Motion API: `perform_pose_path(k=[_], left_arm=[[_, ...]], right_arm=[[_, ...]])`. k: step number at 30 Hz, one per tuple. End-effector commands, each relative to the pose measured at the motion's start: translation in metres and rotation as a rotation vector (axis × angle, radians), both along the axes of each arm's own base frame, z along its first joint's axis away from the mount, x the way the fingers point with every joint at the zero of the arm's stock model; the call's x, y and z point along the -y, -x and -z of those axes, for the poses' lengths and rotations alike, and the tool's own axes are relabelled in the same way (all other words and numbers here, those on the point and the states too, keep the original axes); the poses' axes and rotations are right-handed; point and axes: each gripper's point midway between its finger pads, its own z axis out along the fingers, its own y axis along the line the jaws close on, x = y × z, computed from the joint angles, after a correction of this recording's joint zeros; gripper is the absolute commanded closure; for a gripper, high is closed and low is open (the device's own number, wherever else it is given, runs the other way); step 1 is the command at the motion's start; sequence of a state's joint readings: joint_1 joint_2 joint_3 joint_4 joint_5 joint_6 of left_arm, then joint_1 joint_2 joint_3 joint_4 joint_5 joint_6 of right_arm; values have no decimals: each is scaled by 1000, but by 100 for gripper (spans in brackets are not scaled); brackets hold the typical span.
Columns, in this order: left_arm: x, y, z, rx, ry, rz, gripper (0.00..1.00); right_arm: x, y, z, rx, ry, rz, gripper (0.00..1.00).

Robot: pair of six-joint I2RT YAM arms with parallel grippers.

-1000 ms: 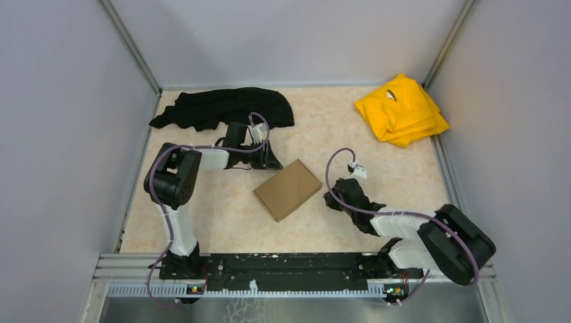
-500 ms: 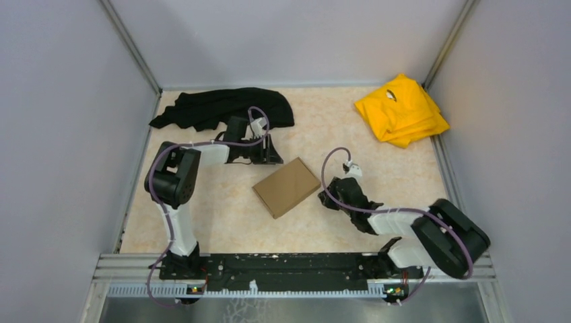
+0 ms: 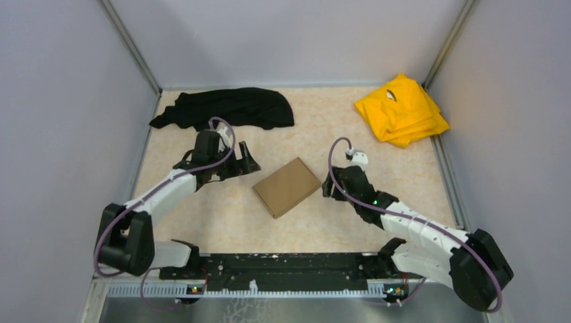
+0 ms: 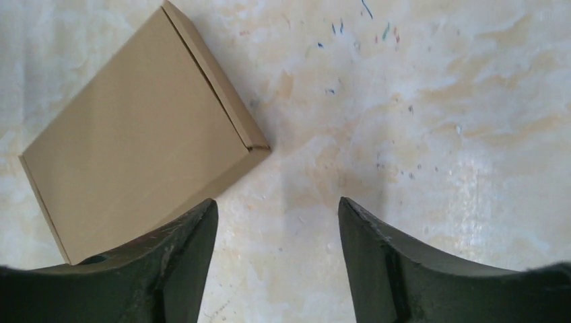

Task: Fold the paper box

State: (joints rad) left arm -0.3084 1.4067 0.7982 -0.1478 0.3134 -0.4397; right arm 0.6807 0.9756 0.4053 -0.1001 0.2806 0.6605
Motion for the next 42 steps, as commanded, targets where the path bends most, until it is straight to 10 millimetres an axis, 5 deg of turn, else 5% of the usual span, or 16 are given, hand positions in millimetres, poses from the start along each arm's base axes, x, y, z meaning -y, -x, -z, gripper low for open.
perform_pose_path(k=[1,6,15,23,34,42], left_arm=[[-6,44,-6,-52,39,-110,1],[6,77,-34,2,143,-112,1],[48,100,-12,-33,225,-65,1],[59,81,5,-23,211,-101,1],[64,42,19,-3,118,-135,1],[57,13,11,22,101,-158,1]], right_arm=[[2,-35,-27,67,65,15,31],[-16,-71,-30,76,11,-70,9],[-59,-106,-34,103,-29,-241,3],[-81,-96,-32,105,-124,-353,1],[-66,-60,-2,40,-138,-345,1],[-67,-57,-6,54,-160,-348,1]])
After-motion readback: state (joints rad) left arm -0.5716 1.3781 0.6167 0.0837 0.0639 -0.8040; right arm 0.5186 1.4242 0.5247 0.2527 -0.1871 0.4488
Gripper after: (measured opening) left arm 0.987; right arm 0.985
